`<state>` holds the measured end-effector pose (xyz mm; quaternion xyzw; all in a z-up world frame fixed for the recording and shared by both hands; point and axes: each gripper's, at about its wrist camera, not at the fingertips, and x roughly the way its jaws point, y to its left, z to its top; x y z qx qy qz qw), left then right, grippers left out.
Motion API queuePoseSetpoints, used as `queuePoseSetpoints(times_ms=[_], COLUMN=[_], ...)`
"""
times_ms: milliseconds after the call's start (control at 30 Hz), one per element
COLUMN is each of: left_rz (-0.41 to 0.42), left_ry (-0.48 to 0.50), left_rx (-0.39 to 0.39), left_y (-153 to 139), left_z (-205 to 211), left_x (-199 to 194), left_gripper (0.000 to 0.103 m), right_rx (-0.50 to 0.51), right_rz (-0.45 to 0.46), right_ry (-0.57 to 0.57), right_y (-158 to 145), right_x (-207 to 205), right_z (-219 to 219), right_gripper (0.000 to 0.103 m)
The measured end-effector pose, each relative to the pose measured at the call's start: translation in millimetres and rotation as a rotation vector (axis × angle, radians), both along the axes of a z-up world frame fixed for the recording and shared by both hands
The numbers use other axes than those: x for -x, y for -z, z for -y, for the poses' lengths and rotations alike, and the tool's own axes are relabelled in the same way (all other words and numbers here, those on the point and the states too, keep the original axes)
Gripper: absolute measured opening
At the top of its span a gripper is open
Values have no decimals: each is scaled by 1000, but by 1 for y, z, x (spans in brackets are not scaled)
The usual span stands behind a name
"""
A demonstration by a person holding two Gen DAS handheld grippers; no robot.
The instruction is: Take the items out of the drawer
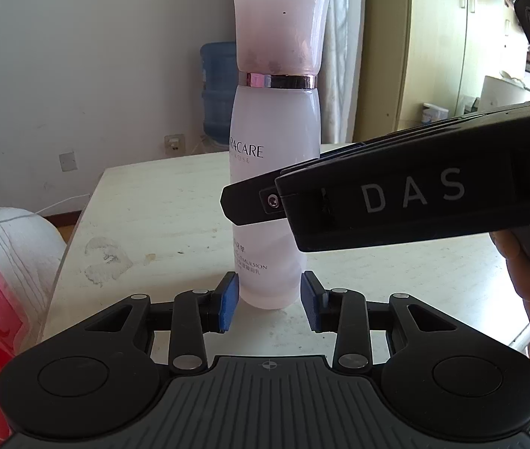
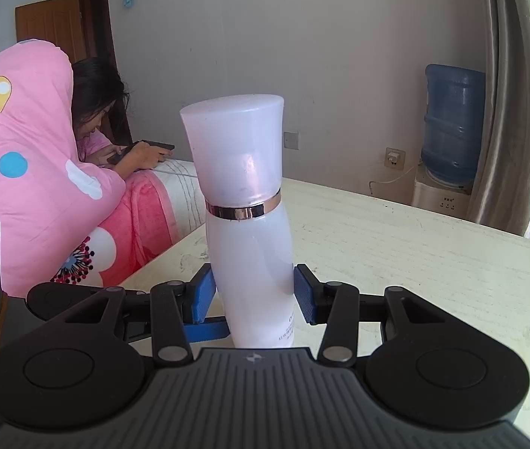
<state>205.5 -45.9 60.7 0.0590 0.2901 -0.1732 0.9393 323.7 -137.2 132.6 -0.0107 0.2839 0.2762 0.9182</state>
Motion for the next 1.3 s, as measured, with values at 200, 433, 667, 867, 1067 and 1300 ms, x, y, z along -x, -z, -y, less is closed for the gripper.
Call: queuePoseSetpoints(times_ms=[200, 433, 667, 867, 1067, 1300], left_rz=[2, 9, 10, 8, 11, 15], left_ry=[-9, -18, -25, -30, -43, -56], left_rx=[-6, -19, -24, -29, -41, -48], left_y=[0, 1, 1, 6, 12, 13], left_z=[-1, -1, -3, -7, -11, -12], left_x=[-4, -6, -11, -30, -47, -56], left_gripper=[38, 37, 37, 37, 37, 37], right_rx=[1, 5, 9, 15, 7, 0], right_rz=[5, 10, 15, 18, 26, 34], right_ry=[-1, -4, -6, -12, -22, -29], right_y=[0, 0, 0, 0, 2, 4], right_x=[-5, -13, -21, -29, -38, -50], right_z=[-1, -3, -5, -9, -10, -12], right_gripper=[46, 46, 46, 46, 46, 46])
